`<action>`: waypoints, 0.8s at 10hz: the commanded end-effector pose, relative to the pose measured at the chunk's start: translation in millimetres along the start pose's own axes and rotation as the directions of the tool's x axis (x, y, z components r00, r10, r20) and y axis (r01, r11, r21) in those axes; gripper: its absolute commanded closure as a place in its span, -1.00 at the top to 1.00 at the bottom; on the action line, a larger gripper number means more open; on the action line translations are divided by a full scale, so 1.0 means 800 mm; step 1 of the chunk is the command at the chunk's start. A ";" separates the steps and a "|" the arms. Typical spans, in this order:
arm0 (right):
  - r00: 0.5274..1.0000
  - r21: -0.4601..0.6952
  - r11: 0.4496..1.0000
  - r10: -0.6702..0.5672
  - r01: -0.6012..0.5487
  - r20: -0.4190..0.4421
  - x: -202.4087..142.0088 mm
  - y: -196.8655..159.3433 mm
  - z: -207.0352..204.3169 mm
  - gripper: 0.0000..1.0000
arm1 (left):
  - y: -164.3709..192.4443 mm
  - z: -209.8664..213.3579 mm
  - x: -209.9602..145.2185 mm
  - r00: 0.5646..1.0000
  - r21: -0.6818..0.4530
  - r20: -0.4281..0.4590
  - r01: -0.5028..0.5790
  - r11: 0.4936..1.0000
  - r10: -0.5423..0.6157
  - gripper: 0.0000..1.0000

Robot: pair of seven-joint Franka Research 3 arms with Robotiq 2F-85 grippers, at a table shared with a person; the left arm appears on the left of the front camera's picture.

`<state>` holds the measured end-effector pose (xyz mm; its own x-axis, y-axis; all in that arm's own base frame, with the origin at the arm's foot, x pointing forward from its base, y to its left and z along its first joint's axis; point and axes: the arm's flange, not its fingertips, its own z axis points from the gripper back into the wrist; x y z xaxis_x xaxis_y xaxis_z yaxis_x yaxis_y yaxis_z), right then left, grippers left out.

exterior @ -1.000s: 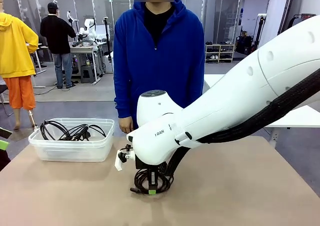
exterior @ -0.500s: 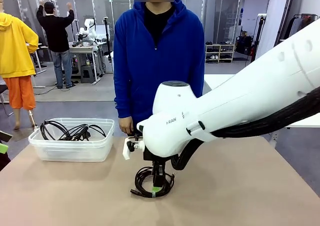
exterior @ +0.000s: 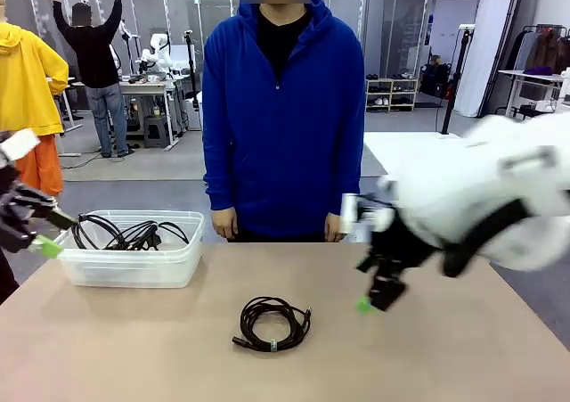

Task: Organize and store the cables.
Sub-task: Place the USB Extension Cable into the Organizing box.

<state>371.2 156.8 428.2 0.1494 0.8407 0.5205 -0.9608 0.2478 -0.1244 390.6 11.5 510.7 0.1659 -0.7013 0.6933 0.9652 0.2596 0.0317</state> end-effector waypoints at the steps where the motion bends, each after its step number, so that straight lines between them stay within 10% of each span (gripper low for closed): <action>1: 0.988 -0.041 0.998 -0.031 0.038 0.148 -0.090 0.007 0.042 1.00 | 0.012 -0.035 0.047 0.987 -0.099 -0.146 0.051 0.994 -0.065 1.00; 8: 0.885 -0.074 0.994 -0.034 0.077 0.464 -0.280 0.027 0.138 1.00 | -0.013 -0.211 0.219 0.936 -0.128 -0.352 -0.080 0.989 0.031 1.00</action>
<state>356.7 -81.9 442.5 0.1383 0.5480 0.8250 -0.9076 0.4035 -0.1158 432.5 -205.4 513.4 0.2025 -0.8774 0.4349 0.9791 0.1739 -0.1052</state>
